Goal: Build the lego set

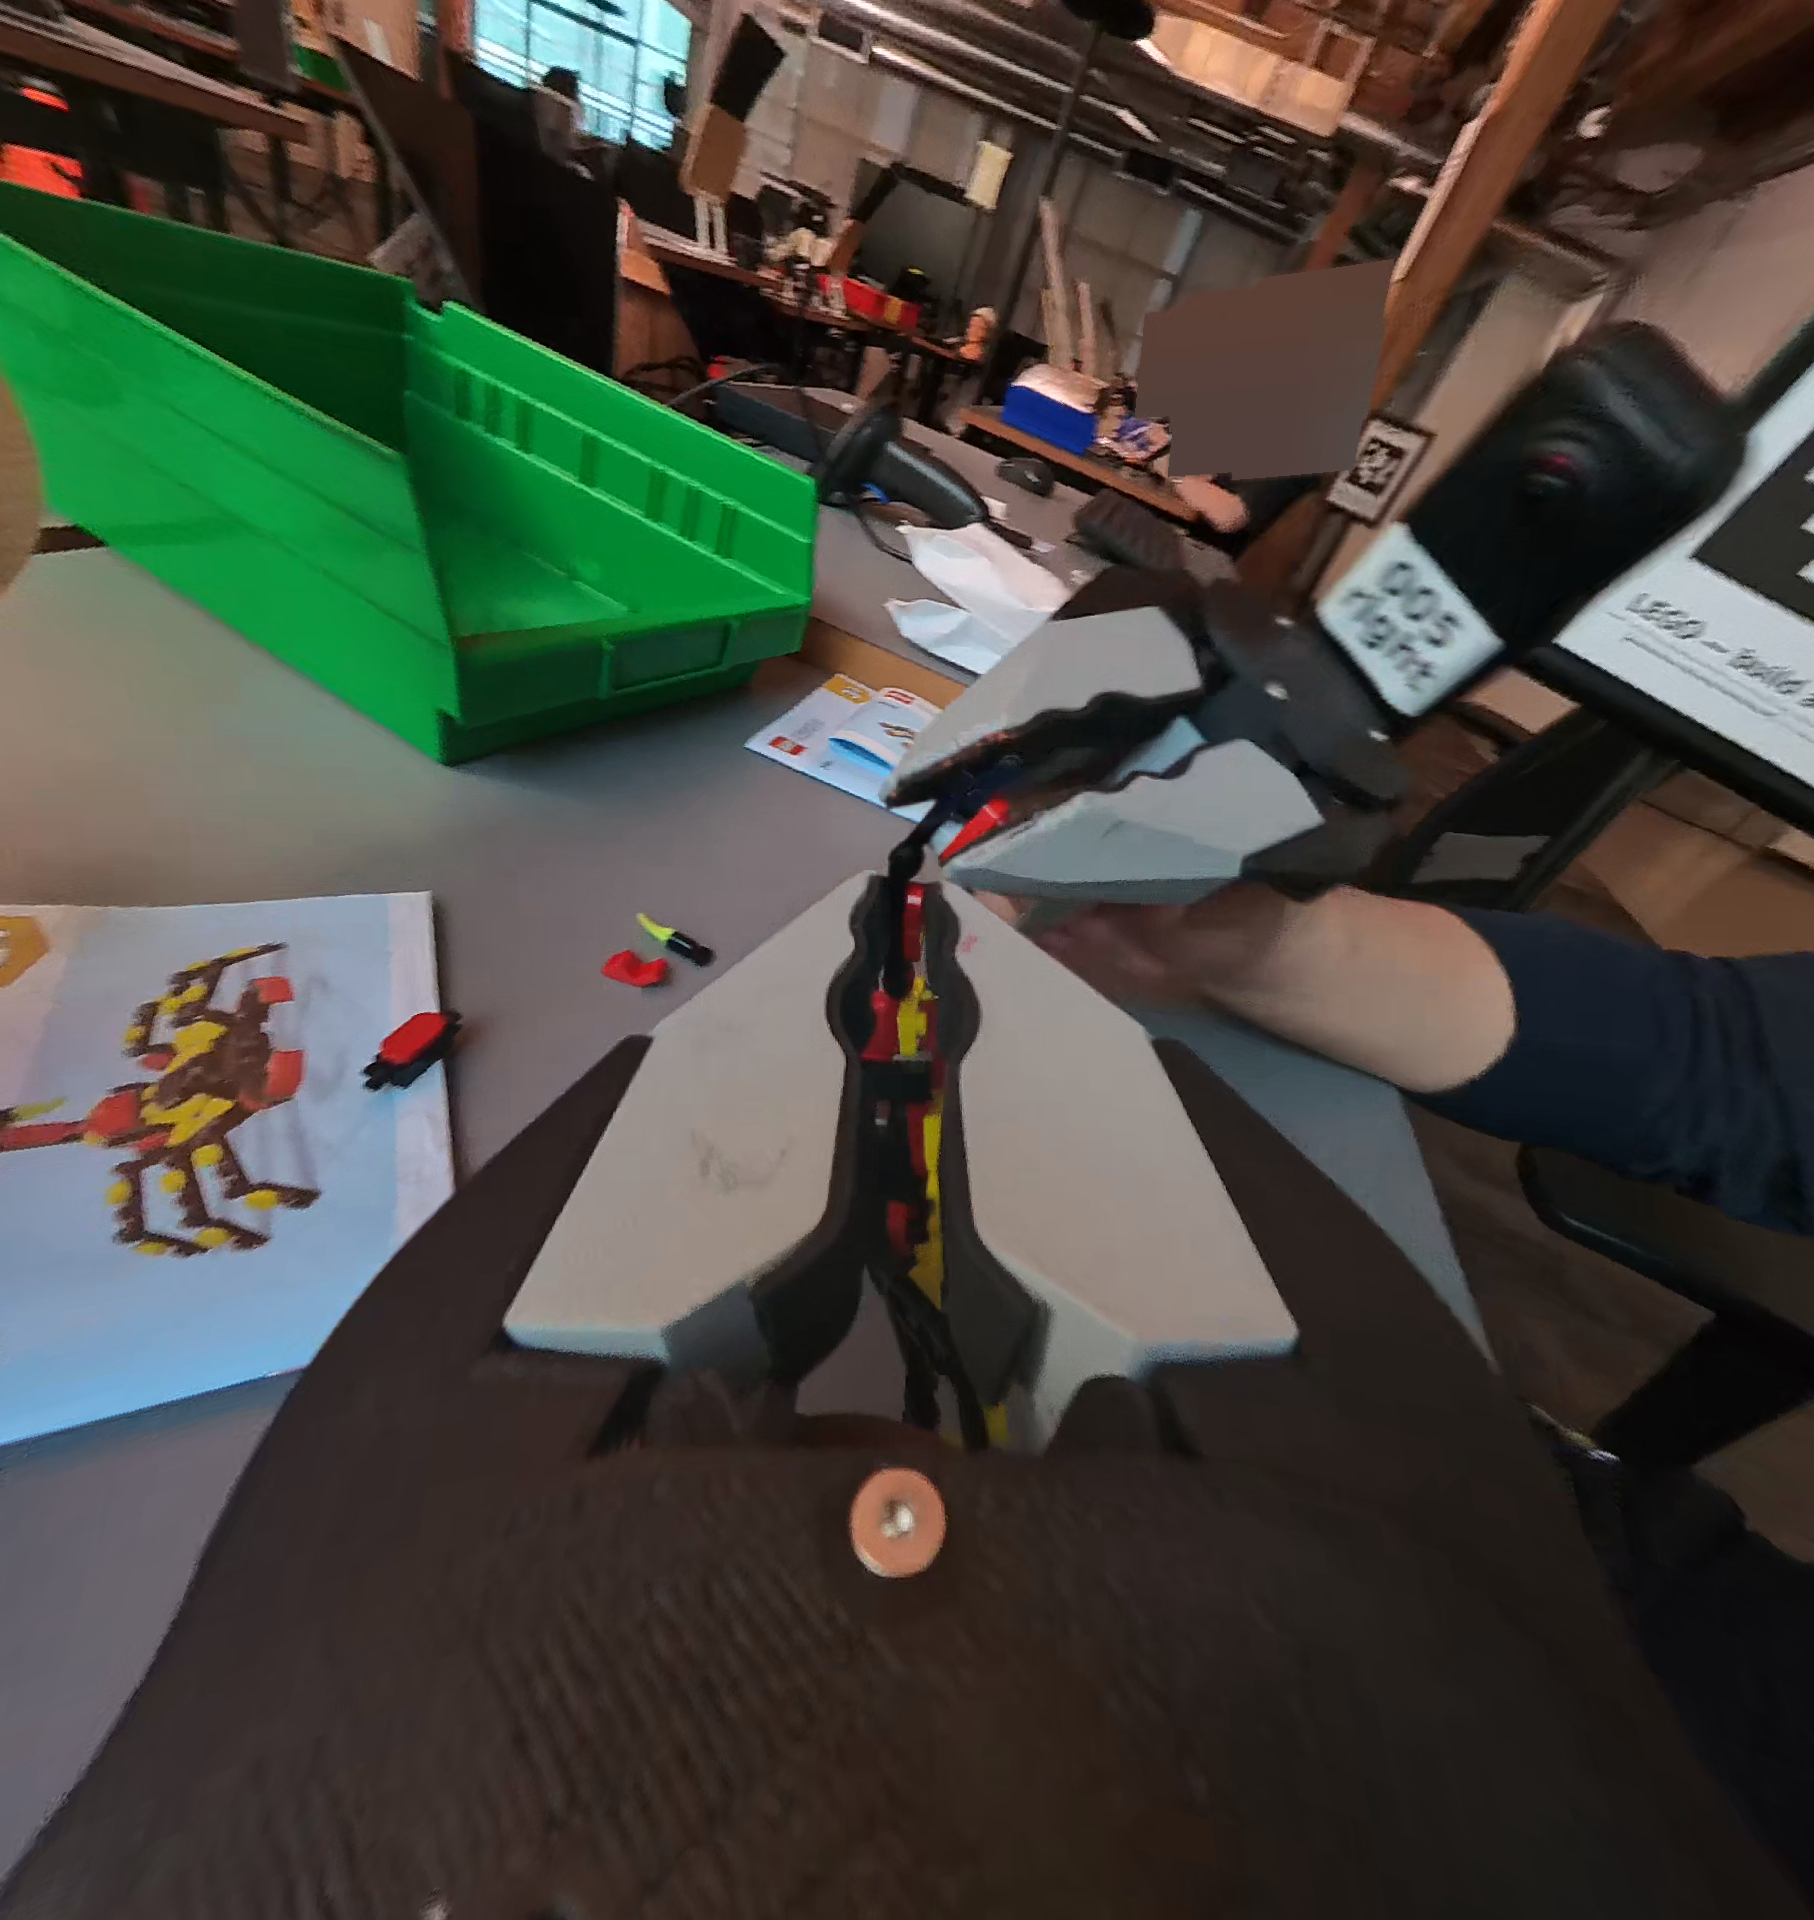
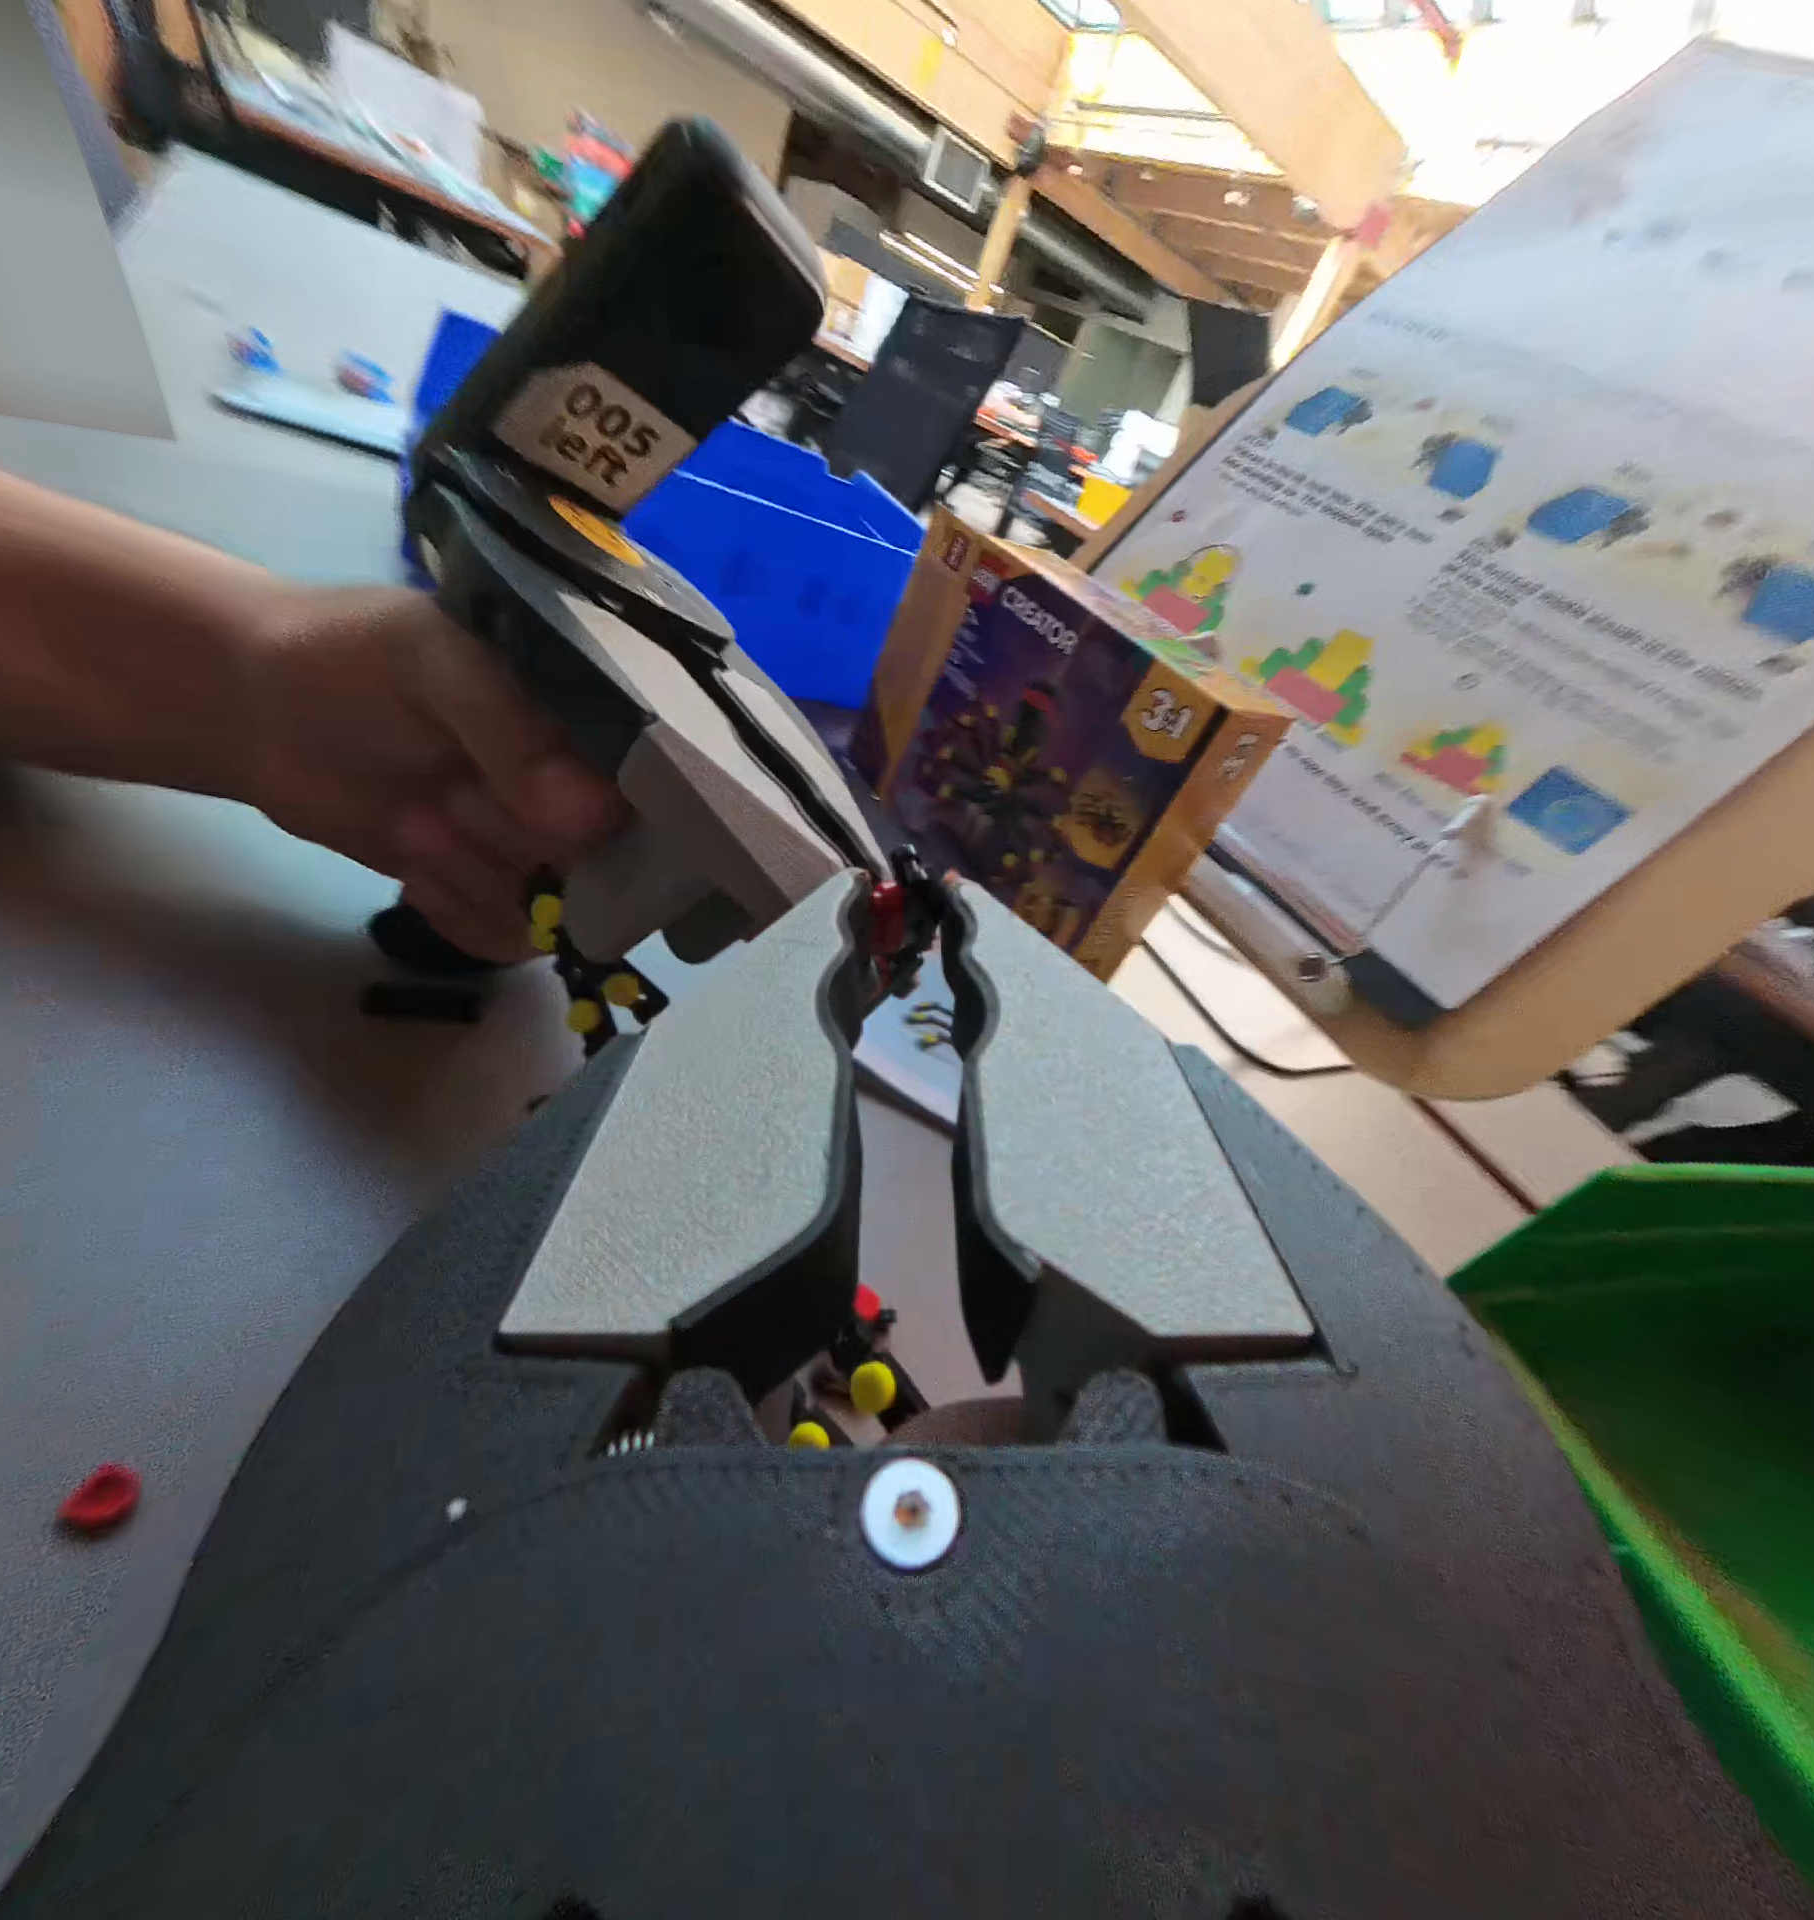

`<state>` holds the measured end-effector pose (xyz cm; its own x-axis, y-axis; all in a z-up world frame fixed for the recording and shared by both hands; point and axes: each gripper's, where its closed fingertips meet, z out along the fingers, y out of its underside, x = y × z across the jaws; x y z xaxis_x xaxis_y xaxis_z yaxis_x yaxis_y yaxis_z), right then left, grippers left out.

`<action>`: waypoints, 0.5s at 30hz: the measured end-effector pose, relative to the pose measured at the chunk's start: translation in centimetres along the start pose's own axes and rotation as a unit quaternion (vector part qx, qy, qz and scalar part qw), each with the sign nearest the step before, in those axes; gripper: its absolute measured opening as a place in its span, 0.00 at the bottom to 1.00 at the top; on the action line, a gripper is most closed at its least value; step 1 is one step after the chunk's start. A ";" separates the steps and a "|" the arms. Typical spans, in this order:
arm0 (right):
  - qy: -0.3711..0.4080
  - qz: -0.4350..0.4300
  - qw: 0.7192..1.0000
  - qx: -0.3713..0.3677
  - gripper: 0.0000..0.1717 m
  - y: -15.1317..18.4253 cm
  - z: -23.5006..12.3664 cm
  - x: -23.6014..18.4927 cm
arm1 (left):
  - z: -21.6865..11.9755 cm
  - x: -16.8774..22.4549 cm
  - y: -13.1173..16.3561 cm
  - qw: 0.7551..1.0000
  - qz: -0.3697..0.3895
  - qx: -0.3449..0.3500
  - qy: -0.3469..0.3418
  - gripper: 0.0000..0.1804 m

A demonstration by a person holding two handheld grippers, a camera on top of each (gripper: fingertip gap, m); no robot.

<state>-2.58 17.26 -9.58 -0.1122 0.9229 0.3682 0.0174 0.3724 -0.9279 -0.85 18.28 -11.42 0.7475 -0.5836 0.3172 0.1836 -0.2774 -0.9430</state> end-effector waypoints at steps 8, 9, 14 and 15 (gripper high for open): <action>0.028 -0.038 0.999 0.019 0.06 -0.9 0.0 0.0 | -0.5 0.4 -0.6 0.999 -0.034 0.013 0.038 0.02; 0.009 0.009 0.999 0.039 0.06 -1.4 -0.1 -0.1 | -0.6 0.8 -0.8 0.997 -0.038 0.022 0.057 0.02; -0.144 0.240 0.955 0.098 0.06 -2.9 -0.9 -0.8 | -0.9 3.0 -1.0 0.994 0.036 0.026 0.104 0.02; -0.176 0.272 0.940 0.102 0.06 -3.0 -1.1 -1.2 | -1.0 3.4 -0.9 0.992 0.060 0.020 0.107 0.02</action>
<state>-1.36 15.19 -7.17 -0.4643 0.8684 -0.1740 -0.0185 -0.2060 -0.9784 0.94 15.80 -9.44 0.6131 -0.7611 0.2120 0.1297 -0.1677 -0.9773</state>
